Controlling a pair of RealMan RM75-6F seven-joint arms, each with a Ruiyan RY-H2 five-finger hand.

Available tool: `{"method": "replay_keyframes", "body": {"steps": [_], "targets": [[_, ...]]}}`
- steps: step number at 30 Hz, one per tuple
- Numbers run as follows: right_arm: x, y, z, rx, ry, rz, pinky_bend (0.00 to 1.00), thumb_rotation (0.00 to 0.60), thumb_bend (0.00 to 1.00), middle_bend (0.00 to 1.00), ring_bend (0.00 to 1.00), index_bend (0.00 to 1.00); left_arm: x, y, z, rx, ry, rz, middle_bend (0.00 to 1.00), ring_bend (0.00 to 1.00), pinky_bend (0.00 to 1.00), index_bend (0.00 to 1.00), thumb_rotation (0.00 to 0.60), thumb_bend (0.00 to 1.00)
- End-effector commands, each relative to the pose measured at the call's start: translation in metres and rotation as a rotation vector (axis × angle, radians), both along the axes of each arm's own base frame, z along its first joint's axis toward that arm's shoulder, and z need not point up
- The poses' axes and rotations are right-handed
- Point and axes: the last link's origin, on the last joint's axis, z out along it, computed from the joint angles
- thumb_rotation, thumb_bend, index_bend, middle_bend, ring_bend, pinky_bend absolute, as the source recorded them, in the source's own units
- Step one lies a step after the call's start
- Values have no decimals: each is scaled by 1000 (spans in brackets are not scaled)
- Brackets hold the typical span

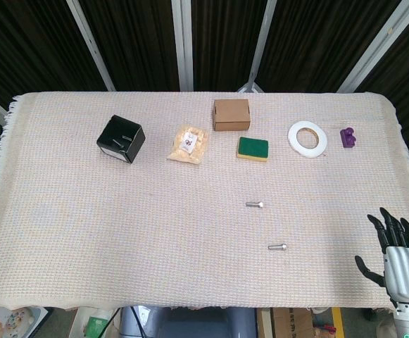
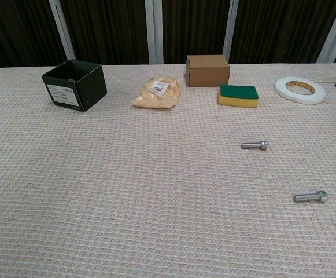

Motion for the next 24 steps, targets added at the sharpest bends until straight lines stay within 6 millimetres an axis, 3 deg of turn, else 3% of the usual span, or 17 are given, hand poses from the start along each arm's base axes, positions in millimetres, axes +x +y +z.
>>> {"method": "replay_keyframes", "body": {"steps": [1,24], "targets": [[0,-1,0,-1,1,0,35,600,258,37,87,148,1,1,-1,-1,3,-1,40,0,154,46,600,123],[-5,-5,-12,73,-25,-8,36,600,258,37,87,152,4,-2,-4,-8,19,-11,40,0,154,46,600,122]]}}
